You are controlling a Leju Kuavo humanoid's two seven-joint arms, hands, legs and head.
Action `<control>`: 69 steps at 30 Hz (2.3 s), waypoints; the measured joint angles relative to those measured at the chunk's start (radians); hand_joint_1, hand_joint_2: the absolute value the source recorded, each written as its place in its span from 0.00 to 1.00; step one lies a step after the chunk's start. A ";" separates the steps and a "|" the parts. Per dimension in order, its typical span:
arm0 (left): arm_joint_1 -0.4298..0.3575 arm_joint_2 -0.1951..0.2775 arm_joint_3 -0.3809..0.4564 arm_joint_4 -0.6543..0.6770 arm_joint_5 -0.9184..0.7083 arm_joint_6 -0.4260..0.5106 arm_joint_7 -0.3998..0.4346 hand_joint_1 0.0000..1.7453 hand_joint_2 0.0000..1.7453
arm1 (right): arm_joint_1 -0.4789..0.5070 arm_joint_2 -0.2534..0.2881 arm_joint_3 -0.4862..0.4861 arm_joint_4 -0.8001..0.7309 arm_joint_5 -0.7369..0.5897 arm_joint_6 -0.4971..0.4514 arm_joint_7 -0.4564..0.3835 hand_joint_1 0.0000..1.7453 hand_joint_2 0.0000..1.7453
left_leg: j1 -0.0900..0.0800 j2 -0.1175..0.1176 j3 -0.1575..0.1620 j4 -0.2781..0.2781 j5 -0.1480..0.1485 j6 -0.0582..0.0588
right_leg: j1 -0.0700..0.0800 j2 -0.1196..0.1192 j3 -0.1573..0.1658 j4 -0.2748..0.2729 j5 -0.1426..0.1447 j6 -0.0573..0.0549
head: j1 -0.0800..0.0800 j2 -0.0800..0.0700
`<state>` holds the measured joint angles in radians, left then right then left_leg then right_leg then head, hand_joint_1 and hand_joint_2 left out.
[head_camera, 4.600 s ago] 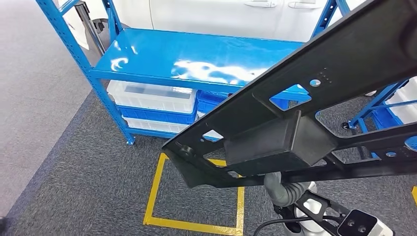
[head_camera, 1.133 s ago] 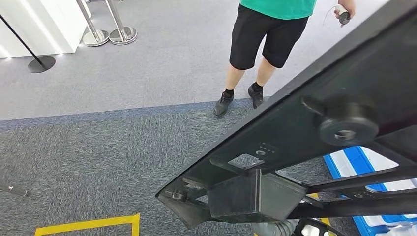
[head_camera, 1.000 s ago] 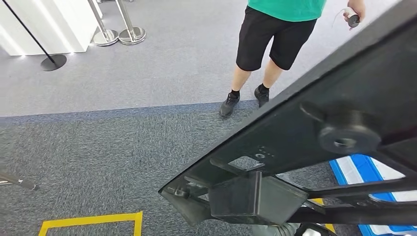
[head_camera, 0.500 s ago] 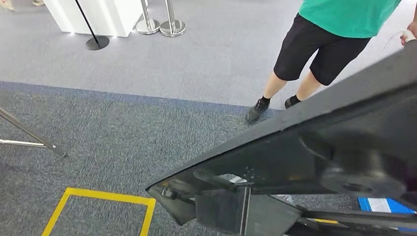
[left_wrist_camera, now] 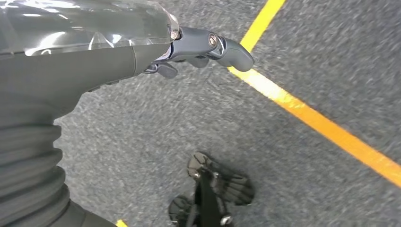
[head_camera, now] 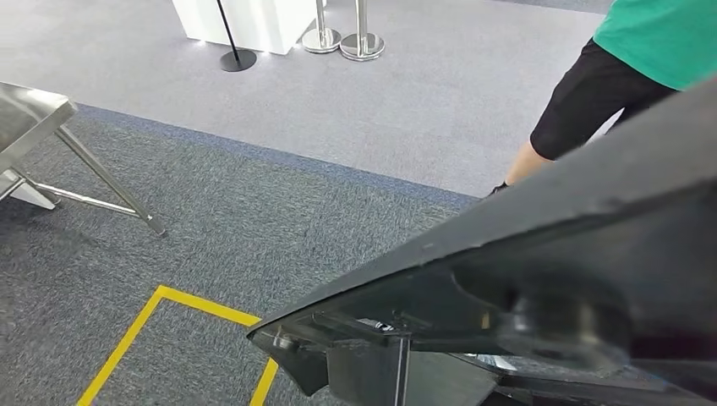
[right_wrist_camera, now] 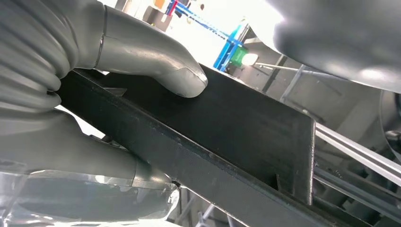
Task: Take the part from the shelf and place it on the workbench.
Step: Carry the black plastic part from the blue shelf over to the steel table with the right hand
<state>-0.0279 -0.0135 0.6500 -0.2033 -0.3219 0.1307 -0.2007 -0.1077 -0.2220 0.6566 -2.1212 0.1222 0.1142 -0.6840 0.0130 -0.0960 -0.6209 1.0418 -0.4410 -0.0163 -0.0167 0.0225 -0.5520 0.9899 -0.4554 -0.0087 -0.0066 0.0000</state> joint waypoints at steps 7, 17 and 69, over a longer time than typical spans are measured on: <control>-0.005 0.001 0.000 0.000 -0.009 -0.002 0.011 0.00 1.00 | 0.002 0.000 0.002 0.009 0.002 -0.011 0.000 1.00 1.00 | -0.001 0.103 -0.055 0.154 -0.059 -0.007 | 0.014 -0.103 0.001 -0.001 -0.005 -0.008 | 0.000 0.000; -0.016 0.004 0.000 0.000 -0.030 0.027 0.013 0.00 1.00 | -0.057 0.010 -0.014 0.040 -0.064 0.042 0.000 1.00 1.00 | -0.005 0.090 0.050 -0.052 0.012 0.052 | 0.012 -0.057 -0.042 0.145 -0.102 0.037 | 0.000 0.000; -0.031 -0.014 0.033 0.000 -0.016 -0.141 -0.071 0.00 1.00 | -0.139 0.068 -0.289 0.157 -0.192 0.250 0.000 1.00 1.00 | 0.001 0.123 -0.033 0.091 -0.038 0.001 | 0.004 -0.109 0.004 -0.009 -0.006 0.003 | 0.000 0.000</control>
<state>-0.0585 -0.0273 0.6833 -0.2033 -0.3377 -0.0100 -0.2719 -0.2472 -0.1541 0.3677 -1.9638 -0.0696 0.3639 -0.6840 0.0140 0.0274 -0.6539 1.1325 -0.4787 -0.0154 -0.0126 -0.0866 -0.5481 0.9808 -0.4609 -0.0054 -0.0069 0.0000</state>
